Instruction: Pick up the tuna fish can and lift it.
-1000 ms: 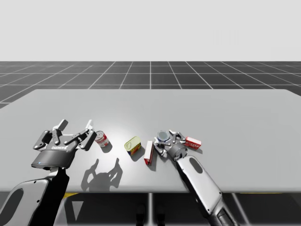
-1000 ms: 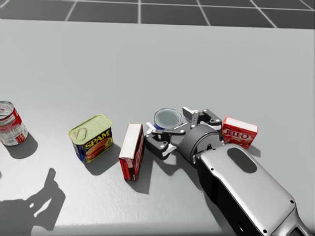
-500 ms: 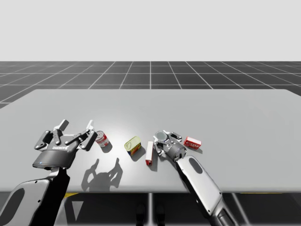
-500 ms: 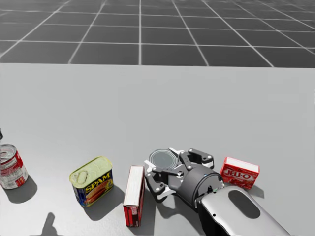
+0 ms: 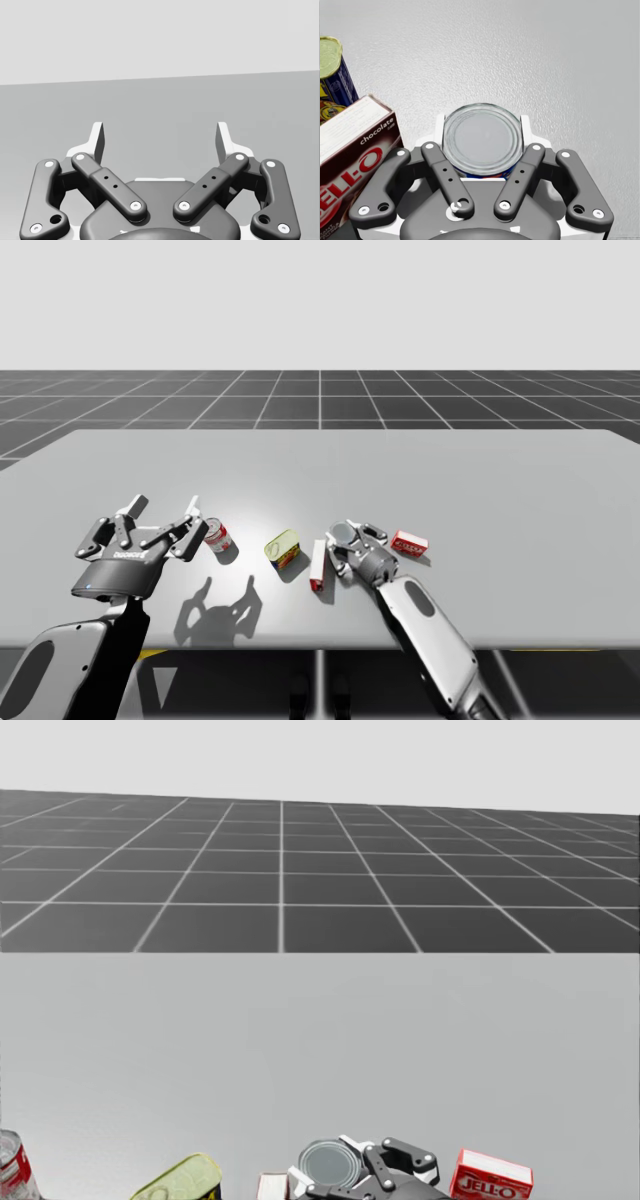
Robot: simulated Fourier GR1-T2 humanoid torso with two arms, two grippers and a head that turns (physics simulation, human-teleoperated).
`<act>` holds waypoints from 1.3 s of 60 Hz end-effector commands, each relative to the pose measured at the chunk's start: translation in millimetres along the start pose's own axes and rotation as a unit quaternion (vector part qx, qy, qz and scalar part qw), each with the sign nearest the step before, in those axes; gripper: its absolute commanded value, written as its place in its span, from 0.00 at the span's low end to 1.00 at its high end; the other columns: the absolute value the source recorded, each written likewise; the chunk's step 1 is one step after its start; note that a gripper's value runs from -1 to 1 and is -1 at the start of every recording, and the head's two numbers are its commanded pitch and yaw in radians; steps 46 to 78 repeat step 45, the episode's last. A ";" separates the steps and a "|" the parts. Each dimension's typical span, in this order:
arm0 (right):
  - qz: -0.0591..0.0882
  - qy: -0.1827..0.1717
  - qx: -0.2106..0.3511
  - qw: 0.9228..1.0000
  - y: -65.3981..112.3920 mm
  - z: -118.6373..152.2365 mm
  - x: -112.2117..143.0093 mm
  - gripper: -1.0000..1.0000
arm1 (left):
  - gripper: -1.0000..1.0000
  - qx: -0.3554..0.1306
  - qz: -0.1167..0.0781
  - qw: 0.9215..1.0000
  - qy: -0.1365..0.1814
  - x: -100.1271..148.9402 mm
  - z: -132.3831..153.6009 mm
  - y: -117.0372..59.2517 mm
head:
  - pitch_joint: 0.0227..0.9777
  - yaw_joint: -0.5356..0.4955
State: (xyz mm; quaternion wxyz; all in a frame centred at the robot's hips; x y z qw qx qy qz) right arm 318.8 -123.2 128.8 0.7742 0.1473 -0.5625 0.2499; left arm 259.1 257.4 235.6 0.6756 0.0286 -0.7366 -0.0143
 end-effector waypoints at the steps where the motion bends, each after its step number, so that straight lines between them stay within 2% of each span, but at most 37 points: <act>1: -0.009 -0.014 -0.056 0.998 -7.7 4.5 10.9 0.99 | 0.00 0.000 0.001 1.000 0.000 0.3 0.4 0.2 | 0.46 0.44; 18: 0.017 -0.084 -0.056 0.995 5.7 36.1 64.2 0.95 | 0.00 -0.001 0.003 1.000 -0.001 0.8 0.4 1.0 | 0.46 0.44; 24: 0.028 -0.113 -0.052 0.992 11.3 48.7 83.0 0.96 | 0.00 -0.001 0.005 1.000 -0.001 1.1 0.6 1.5 | 0.46 0.43; 33: 0.040 -0.170 -0.060 0.983 16.1 74.7 121.5 0.97 | 0.00 -0.001 0.005 1.000 -0.001 1.3 0.6 1.7 | 0.46 0.43; 38: 0.050 -0.206 -0.068 0.975 18.8 92.3 145.2 0.97 | 0.00 0.000 0.005 1.000 -0.001 1.3 0.4 1.7 | 0.46 0.43; 42: 0.051 -0.231 -0.070 0.969 19.6 103.3 159.1 0.97 | 0.00 -0.001 0.005 1.000 -0.001 1.3 0.4 1.9 | 0.46 0.43; 45: 0.046 -0.256 -0.072 0.963 20.2 111.7 169.7 0.98 | 0.00 0.000 0.005 1.000 -0.001 1.4 0.3 2.0 | 0.46 0.43; 78: 0.046 -0.256 -0.072 0.963 20.2 111.7 169.7 0.98 | 0.00 0.000 0.005 1.000 -0.001 1.4 0.3 2.0 | 0.46 0.43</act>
